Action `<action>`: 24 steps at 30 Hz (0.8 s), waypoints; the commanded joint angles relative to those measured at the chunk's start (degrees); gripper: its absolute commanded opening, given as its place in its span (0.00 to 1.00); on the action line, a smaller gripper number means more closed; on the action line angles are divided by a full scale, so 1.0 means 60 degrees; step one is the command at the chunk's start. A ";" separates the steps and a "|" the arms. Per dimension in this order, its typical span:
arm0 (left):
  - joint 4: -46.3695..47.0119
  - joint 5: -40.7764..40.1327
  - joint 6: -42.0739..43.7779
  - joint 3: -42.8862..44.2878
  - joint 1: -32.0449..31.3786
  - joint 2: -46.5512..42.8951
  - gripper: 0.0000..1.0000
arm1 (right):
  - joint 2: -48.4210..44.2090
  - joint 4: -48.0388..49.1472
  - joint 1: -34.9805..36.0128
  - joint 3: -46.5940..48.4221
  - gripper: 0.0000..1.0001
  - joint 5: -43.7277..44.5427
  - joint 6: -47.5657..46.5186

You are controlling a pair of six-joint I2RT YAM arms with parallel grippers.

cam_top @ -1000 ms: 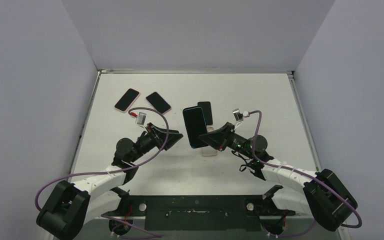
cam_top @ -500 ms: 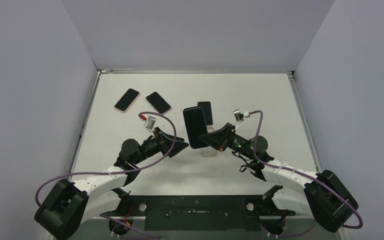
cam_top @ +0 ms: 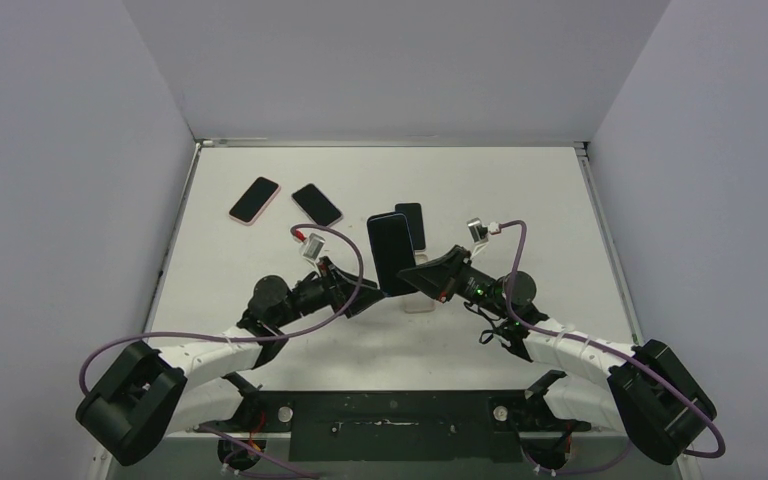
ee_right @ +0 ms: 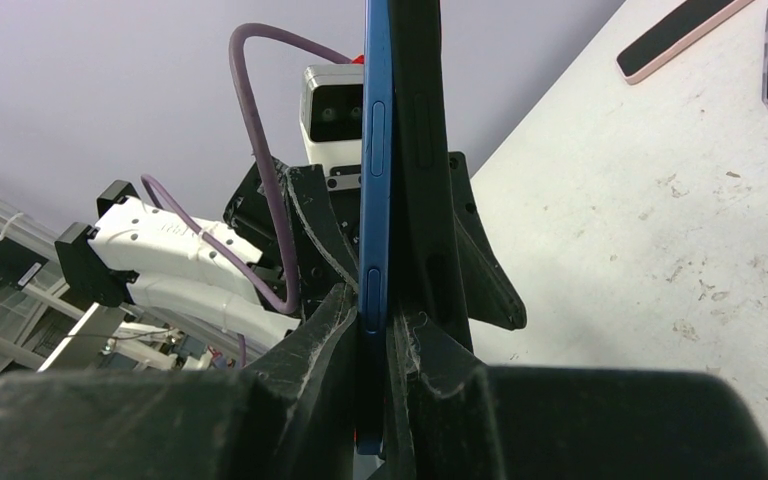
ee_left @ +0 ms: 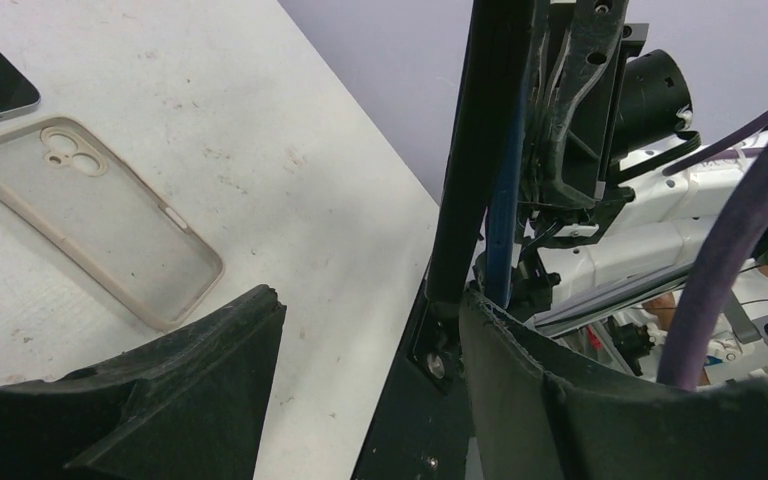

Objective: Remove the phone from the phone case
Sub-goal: Remove the phone case from the phone.

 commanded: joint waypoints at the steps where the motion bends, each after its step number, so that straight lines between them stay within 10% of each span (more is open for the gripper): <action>1: 0.0972 -0.0108 -0.0242 0.0491 -0.0060 0.0146 0.62 | -0.0253 0.1461 -0.0025 0.0040 0.00 -0.0098 0.0144; 15: 0.2977 0.0103 -0.1000 0.0885 -0.0051 0.1332 0.50 | -0.0093 0.1473 0.0154 -0.0116 0.00 -0.0604 0.0116; 24: 0.2641 -0.0019 -0.0750 0.1115 -0.0045 0.1320 0.15 | -0.0172 0.1237 0.0161 -0.0251 0.00 -0.0730 0.0032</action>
